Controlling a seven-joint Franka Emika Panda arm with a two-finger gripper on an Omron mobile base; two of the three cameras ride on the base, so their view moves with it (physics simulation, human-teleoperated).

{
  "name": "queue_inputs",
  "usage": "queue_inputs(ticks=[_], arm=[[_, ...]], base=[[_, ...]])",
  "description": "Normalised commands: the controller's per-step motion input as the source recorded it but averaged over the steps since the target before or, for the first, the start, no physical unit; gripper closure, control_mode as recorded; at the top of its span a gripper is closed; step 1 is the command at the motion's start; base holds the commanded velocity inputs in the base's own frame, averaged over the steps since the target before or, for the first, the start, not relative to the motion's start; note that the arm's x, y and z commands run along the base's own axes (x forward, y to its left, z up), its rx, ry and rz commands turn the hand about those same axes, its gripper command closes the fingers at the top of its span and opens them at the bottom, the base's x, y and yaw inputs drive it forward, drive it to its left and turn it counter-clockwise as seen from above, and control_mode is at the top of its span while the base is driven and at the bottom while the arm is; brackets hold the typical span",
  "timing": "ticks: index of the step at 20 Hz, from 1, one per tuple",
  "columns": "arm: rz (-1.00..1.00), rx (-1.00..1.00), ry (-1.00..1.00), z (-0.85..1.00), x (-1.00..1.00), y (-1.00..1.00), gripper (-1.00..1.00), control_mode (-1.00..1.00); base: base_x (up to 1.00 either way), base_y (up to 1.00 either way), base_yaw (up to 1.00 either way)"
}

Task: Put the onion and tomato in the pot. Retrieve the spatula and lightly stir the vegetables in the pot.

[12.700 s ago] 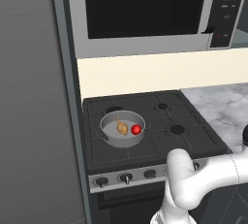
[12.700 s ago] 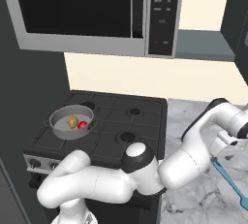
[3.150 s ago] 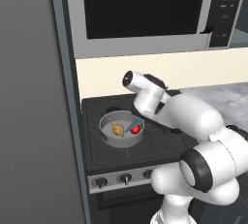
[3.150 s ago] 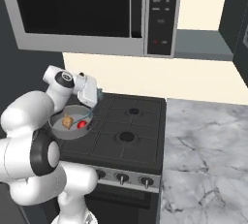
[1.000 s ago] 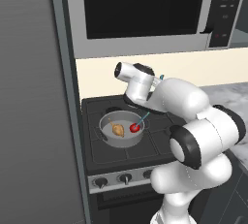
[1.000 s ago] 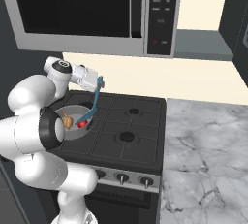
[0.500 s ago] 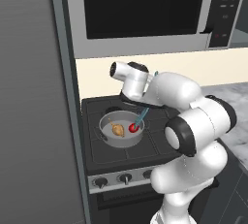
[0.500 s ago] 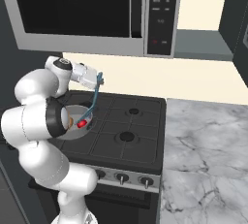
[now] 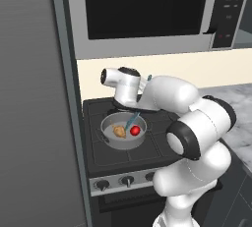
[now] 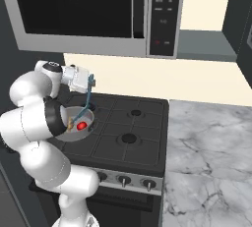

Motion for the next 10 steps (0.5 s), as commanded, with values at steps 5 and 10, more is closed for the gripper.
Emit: queue_inputs(ticks=[5, 10], arm=[[0.05, 0.00, -0.09, 0.28, -0.15, 0.13, 1.00, -1.00], [0.06, 0.00, -0.02, 0.09, -0.17, -0.39, 1.00, -1.00]], base=[[0.00, 0.00, 0.00], [0.00, 0.00, 0.00]])
